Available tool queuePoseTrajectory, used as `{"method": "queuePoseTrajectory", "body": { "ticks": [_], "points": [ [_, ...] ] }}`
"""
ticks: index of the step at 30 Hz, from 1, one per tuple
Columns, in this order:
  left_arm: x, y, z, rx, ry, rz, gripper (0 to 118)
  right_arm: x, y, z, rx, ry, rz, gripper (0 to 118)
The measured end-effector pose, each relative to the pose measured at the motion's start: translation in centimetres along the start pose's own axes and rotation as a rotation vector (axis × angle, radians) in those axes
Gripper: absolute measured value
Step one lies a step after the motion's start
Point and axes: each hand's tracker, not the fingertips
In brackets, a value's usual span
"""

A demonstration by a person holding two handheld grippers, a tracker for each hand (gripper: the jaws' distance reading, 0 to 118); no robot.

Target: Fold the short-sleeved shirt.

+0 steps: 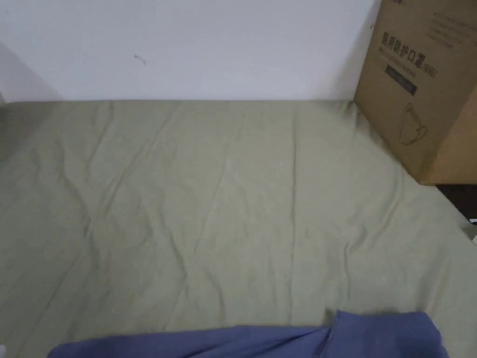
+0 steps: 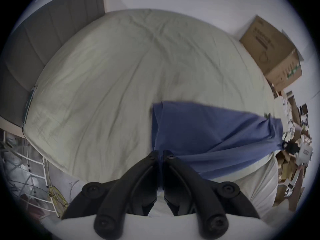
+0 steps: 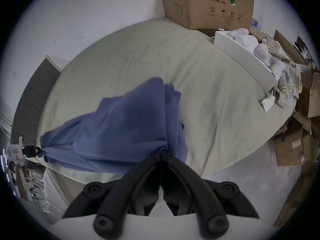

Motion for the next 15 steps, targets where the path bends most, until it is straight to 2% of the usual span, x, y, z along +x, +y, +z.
{"method": "queuePoseTrajectory", "body": {
  "ticks": [1, 2, 3, 4, 5, 6, 9, 10, 11, 12, 13, 14, 15],
  "points": [
    [-0.1, 0.1, -0.1, -0.01, 0.003, 0.022, 5, -0.1, 0.0, 0.0, 0.026, -0.014, -0.006, 9],
    [-0.1, 0.1, 0.1, 0.0, -0.007, 0.047, 10, -0.4, 0.3, 0.1, 0.049, -0.08, -0.005, 36],
    [0.0, 0.2, 0.7, 0.04, -0.015, 0.079, 27, -0.1, 0.5, -0.1, 0.06, -0.142, -0.005, 70],
    [-0.1, 0.4, 1.3, 0.067, -0.005, 0.088, 67, -0.2, 0.8, 0.5, 0.097, -0.157, -0.014, 86],
    [-0.2, 0.5, 1.8, 0.088, -0.022, 0.096, 90, -0.6, 1.2, 1.3, 0.139, -0.15, -0.012, 86],
    [-0.7, 0.8, 2.3, 0.113, -0.04, 0.107, 97, -1.1, 1.5, 2.0, 0.179, -0.129, -0.011, 85],
    [-1.4, 0.9, 4.4, 0.165, -0.096, 0.145, 95, -4.2, 2.3, 4.3, 0.273, -0.015, 0.032, 85],
    [-1.7, 0.8, 5.0, 0.174, -0.11, 0.158, 90, -5.6, 2.5, 4.7, 0.303, 0.002, 0.053, 83],
    [-2.0, 0.5, 5.5, 0.203, -0.123, 0.181, 76, -7.4, 2.3, 5.5, 0.317, -0.001, 0.067, 77],
    [-2.4, 0.0, 5.8, 0.235, -0.144, 0.205, 53, -9.0, 2.3, 5.9, 0.337, 0.013, 0.087, 65],
    [-3.0, -0.5, 5.8, 0.245, -0.175, 0.23, 14, -10.6, 2.1, 6.0, 0.348, 0.013, 0.096, 35],
    [-3.1, -1.2, 5.8, 0.243, -0.203, 0.263, 0, -12.2, 1.7, 6.1, 0.379, 0.02, 0.097, 12],
    [-3.5, -1.9, 5.5, 0.221, -0.209, 0.29, 0, -14.2, 1.2, 6.1, 0.403, 0.05, 0.101, 7]
  ]
}}
